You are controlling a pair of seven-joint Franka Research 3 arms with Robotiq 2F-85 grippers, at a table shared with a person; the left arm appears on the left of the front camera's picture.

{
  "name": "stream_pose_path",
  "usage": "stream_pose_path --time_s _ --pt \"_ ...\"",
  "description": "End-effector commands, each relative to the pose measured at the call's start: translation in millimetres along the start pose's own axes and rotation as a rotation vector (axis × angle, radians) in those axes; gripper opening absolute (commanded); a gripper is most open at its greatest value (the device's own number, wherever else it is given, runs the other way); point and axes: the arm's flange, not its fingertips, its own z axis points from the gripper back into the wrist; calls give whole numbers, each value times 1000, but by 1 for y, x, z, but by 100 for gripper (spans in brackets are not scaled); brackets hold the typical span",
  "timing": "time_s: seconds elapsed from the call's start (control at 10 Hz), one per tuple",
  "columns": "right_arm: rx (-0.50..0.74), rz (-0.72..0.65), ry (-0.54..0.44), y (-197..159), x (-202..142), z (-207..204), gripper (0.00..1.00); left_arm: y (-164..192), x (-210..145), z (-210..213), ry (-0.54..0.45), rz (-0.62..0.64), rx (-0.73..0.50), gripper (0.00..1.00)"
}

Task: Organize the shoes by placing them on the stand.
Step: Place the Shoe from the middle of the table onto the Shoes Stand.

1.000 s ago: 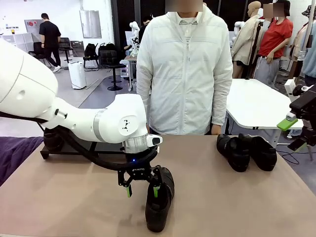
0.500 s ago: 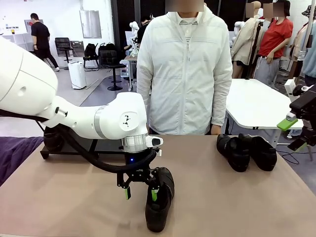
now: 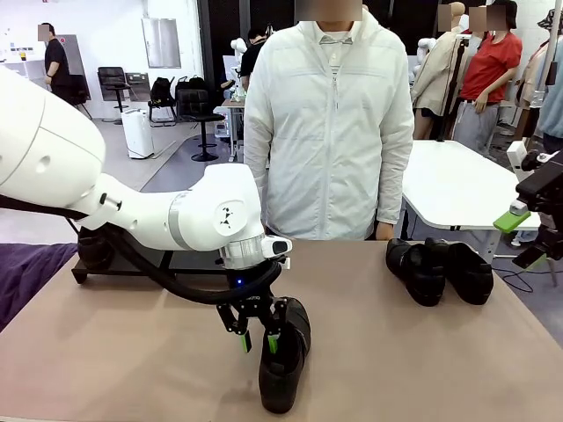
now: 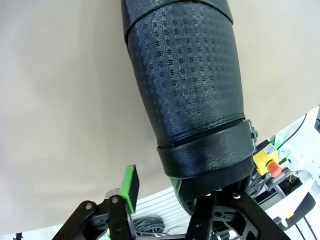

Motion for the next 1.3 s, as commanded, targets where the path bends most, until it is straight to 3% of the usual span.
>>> stream_pose_path --time_s 0.0,0.5,0.8,0.9,1.0,1.2 --pt "-15 14 11 0 -1 4 100 -2 -1 -7 -8 12 5 0" --pt "-15 14 11 0 -1 4 100 -5 -13 5 -73 -10 11 0" --pt "-15 14 11 0 -1 4 100 11 -68 68 -318 -9 27 0" --pt "-15 14 11 0 -1 4 100 28 -88 92 -420 42 14 0" --pt "-15 14 11 0 -1 4 100 54 -109 115 -456 43 -20 0" --pt "-15 14 11 0 -1 4 100 132 -153 161 -506 119 41 0"
